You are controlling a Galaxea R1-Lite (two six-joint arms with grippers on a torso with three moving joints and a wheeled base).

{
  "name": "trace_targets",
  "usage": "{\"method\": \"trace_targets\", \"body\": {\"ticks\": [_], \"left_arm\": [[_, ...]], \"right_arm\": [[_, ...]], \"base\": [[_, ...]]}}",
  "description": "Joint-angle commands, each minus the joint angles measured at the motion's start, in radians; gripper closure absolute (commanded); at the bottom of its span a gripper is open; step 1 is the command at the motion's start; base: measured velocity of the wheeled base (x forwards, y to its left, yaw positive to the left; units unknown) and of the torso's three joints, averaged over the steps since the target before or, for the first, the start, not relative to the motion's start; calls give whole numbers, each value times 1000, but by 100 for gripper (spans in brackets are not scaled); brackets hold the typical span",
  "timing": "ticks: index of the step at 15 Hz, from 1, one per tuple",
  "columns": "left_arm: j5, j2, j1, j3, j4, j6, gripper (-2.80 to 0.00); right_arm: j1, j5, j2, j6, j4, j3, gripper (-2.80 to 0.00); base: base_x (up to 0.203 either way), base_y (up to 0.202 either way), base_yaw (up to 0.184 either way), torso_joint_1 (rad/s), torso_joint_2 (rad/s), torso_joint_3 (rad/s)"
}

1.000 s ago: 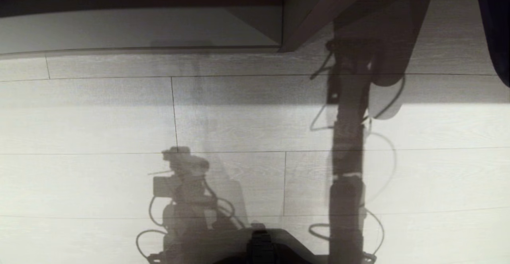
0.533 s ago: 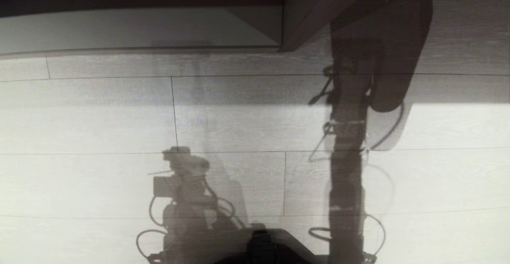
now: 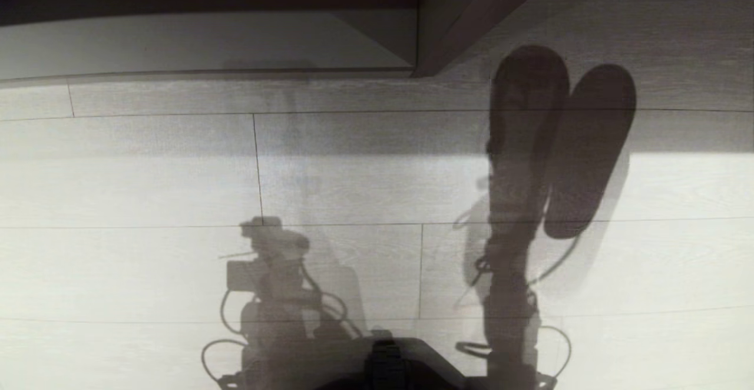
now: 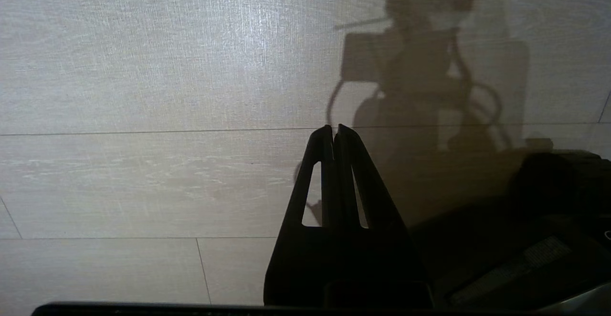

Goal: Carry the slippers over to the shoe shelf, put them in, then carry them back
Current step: Place the slippers into the shoe cabinet

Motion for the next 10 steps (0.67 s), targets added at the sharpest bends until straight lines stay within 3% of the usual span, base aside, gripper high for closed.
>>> {"method": "trace_targets", "body": {"ticks": [1,6,10], "left_arm": [[0,0,0,2,0,0,0],[0,0,0,0,0,0,0],[0,0,0,1,0,0,0]], "right_arm": [[-12,-1,-58,1,-6,42,0],[-60,25,-220,15,38,236,0],[-71,88,-363,26,275,237,0]], "base": [[0,0,0,0,0,0],[0,0,0,0,0,0],[0,0,0,0,0,0]]}}
